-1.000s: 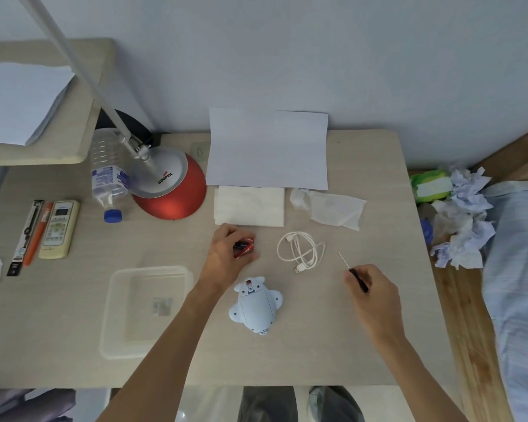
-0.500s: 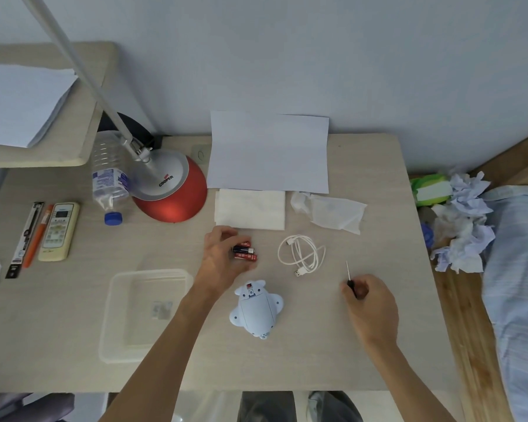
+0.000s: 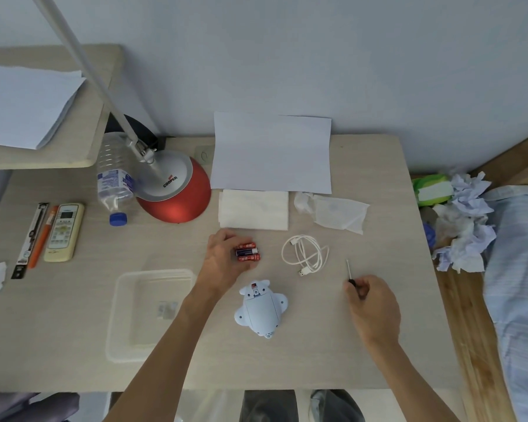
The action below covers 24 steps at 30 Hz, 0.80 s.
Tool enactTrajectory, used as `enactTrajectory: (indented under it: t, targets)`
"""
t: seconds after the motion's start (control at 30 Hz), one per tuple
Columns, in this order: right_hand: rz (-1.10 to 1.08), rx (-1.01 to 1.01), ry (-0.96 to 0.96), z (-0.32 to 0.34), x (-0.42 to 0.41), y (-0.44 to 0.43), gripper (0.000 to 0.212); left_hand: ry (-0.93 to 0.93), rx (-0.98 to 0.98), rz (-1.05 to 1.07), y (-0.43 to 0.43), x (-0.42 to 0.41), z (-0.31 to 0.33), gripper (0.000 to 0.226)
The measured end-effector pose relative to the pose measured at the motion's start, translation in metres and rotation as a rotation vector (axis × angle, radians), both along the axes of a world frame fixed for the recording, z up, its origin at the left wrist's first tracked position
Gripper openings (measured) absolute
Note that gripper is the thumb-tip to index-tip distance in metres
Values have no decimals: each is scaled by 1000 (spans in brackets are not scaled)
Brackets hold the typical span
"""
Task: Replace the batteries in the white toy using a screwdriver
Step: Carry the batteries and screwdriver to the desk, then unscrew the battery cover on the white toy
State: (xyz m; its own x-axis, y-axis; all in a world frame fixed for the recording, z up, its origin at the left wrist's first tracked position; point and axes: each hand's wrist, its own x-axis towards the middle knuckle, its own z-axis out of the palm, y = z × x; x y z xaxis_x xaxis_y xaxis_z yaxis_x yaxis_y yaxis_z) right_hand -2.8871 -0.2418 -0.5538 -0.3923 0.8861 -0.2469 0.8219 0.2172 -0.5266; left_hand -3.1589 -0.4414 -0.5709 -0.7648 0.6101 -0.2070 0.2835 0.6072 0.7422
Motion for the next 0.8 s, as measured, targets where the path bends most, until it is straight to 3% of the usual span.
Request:
enactTrajectory:
  t: [0.27, 0.37, 0.5, 0.7, 0.8]
  targets:
    - [42, 47, -73, -6, -1, 1, 14, -22, 43, 4, -19, 6, 25, 61]
    - [55, 57, -85, -7, -1, 1, 15, -65, 103, -108, -28, 11, 50, 60]
    - [66, 52, -101, -9, -1, 2, 18, -162, 29, -220, -38, 19, 78, 56]
    - [65, 56, -97, -6, -3, 0, 17, -82, -317, -205, -41, 71, 85, 112]
    - [67, 52, -98, -6, -3, 0, 16, 6, -401, -76, -30, 101, 79, 118]
